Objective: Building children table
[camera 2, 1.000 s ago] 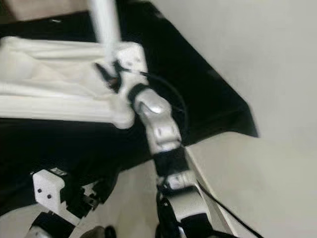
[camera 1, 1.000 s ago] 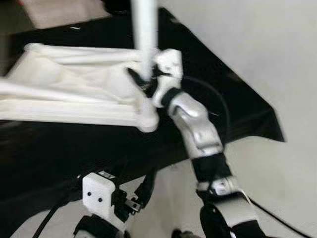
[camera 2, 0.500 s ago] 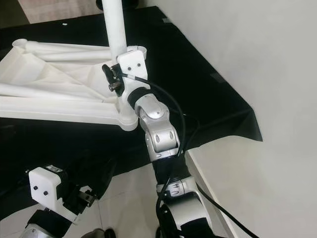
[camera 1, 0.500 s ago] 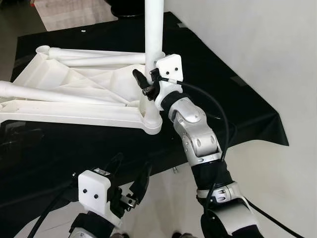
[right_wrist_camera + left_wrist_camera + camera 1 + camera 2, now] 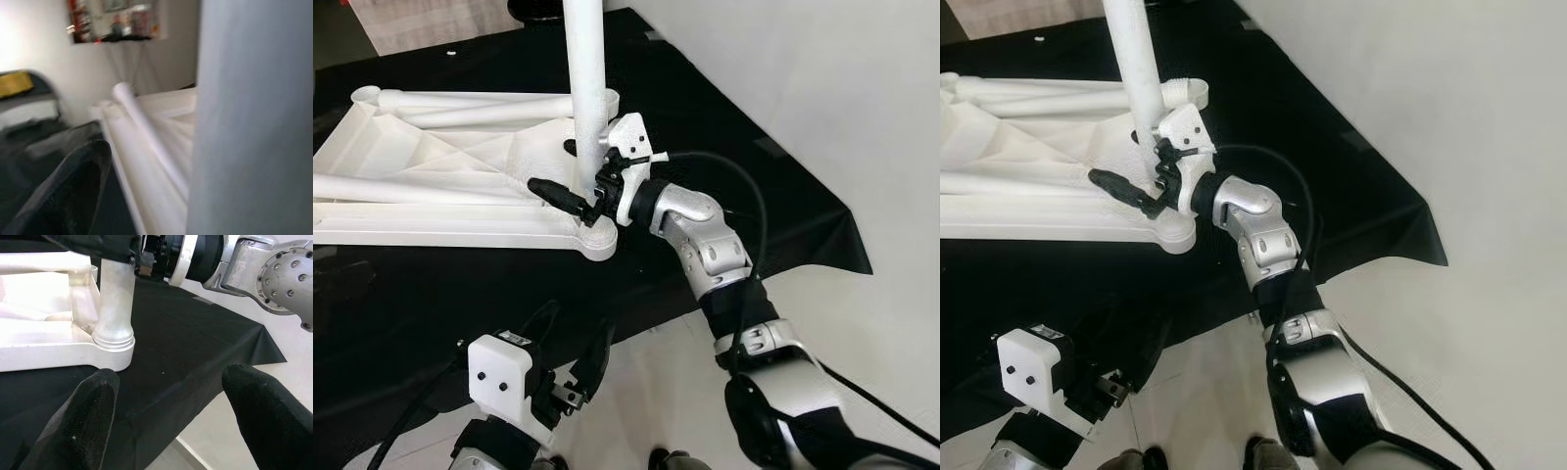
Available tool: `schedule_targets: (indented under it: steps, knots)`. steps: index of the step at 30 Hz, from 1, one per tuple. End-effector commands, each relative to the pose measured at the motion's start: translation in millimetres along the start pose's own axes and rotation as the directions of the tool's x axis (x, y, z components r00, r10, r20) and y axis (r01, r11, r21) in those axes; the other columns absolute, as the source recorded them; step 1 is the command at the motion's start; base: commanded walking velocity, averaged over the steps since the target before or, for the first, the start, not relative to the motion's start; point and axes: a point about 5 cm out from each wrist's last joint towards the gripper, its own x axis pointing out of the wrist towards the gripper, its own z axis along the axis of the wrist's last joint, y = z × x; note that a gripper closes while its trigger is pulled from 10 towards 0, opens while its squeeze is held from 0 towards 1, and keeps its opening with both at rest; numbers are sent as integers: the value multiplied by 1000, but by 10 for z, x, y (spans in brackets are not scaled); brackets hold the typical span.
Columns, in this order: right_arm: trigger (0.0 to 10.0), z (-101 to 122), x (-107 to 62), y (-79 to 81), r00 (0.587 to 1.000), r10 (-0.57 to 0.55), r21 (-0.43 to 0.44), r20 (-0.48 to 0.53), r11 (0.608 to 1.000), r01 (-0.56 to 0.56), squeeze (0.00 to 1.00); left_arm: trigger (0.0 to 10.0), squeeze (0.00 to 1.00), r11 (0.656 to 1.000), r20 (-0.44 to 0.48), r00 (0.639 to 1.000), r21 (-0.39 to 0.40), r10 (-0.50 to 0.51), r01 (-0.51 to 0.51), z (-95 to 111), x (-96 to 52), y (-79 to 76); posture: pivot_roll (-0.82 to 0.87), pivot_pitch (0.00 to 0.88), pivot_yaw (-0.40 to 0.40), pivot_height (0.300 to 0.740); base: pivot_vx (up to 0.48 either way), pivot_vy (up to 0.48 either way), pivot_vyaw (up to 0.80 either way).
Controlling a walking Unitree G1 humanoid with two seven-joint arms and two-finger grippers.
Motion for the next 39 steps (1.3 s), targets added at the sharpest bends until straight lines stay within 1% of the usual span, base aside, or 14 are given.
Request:
schedule_targets:
  steps: [1, 2, 4, 14, 15, 16, 22, 25, 27, 34, 36, 37, 38, 39]
  knots:
    - [10000, 7, 99, 111, 988, 156, -5, 6, 988, -155, 0, 10000, 0, 1000, -21, 1000, -7, 5, -5, -24, -22, 5, 76, 225, -30, 740, 0, 0, 0]
    - [10000, 37, 103, 108, 974, 228, 3, 19, 974, -228, 0, 10000, 0, 1000, -21, 1000, -8, 4, -5, -22, -23, 5, 77, 227, -29, 740, 0, 0, 0]
    - [10000, 95, 112, 101, 950, 309, 21, 47, 951, -310, 0, 10000, 0, 1000, -22, 1000, -8, 5, -5, -21, -24, 5, 77, 227, -29, 740, 0, 0, 0]
    - [10000, 191, 142, 92, 891, 447, 32, 79, 892, -451, 0, 10000, 0, 1000, -23, 1000, -10, 7, -8, -16, -28, -4, 81, 236, -29, 740, 0, 0, 0]
    - [6471, 192, 151, 94, 884, 461, 34, 80, 885, -465, 0, 10000, 0, 1000, -23, 1000, -10, 7, -7, -15, -28, -5, 81, 236, -29, 740, 0, 0, 0]
    - [0, 192, 159, 95, 881, 467, 34, 81, 882, -470, 0, 10000, 0, 1000, -23, 1000, -11, 7, -7, -15, -28, -5, 82, 236, -28, 740, 0, 0, 0]
    - [0, 196, 166, 83, 877, 472, 35, 90, 878, -477, 0, 10000, 0, 1000, -24, 1000, -12, 7, -7, -14, -30, -6, 81, 238, -28, 740, 0, 0, 0]
    - [0, 192, 144, 33, 902, 423, 24, 88, 904, -426, 0, 10000, 0, 1000, -24, 1000, -14, 6, -6, -14, -30, -8, 78, 238, -27, 740, 0, 0, 0]
    - [0, 192, 144, 33, 902, 423, 24, 88, 904, -426, 0, 10000, 0, 1000, -24, 1000, -14, 6, -6, -14, -30, -8, 78, 238, -27, 740, 0, 0, 0]
    - [0, 87, -62, -97, 942, 324, 10, 81, 945, -326, 0, 10000, 0, 1000, -24, 1000, -16, 4, -5, -13, -26, -6, 73, 237, -21, 740, 0, 0, 0]
    - [0, 25, -153, -151, 968, 245, 0, 62, 969, -245, 0, 10000, 0, 1000, -27, 1000, -16, 2, -2, -16, -31, -4, 71, 235, -25, 740, 0, 0, 0]
    - [0, -21, -212, -188, 986, 158, -5, 50, 987, -158, 0, 10000, 0, 1000, -28, 1000, -16, 1, -1, -18, -35, -3, 71, 234, -26, 740, 0, 0, 0]
    - [0, -21, -212, -188, 986, 158, -5, 50, 987, -158, 0, 10000, 0, 1000, -28, 1000, -16, 1, -1, -18, -35, -3, 71, 234, -26, 740, 0, 0, 0]
    - [0, -77, -236, -219, 998, 46, 35, 34, 998, -47, 0, 10000, 0, 1000, -28, 1000, -15, 1, -1, -18, -36, -4, 72, 233, -28, 740, 0, 0, 0]
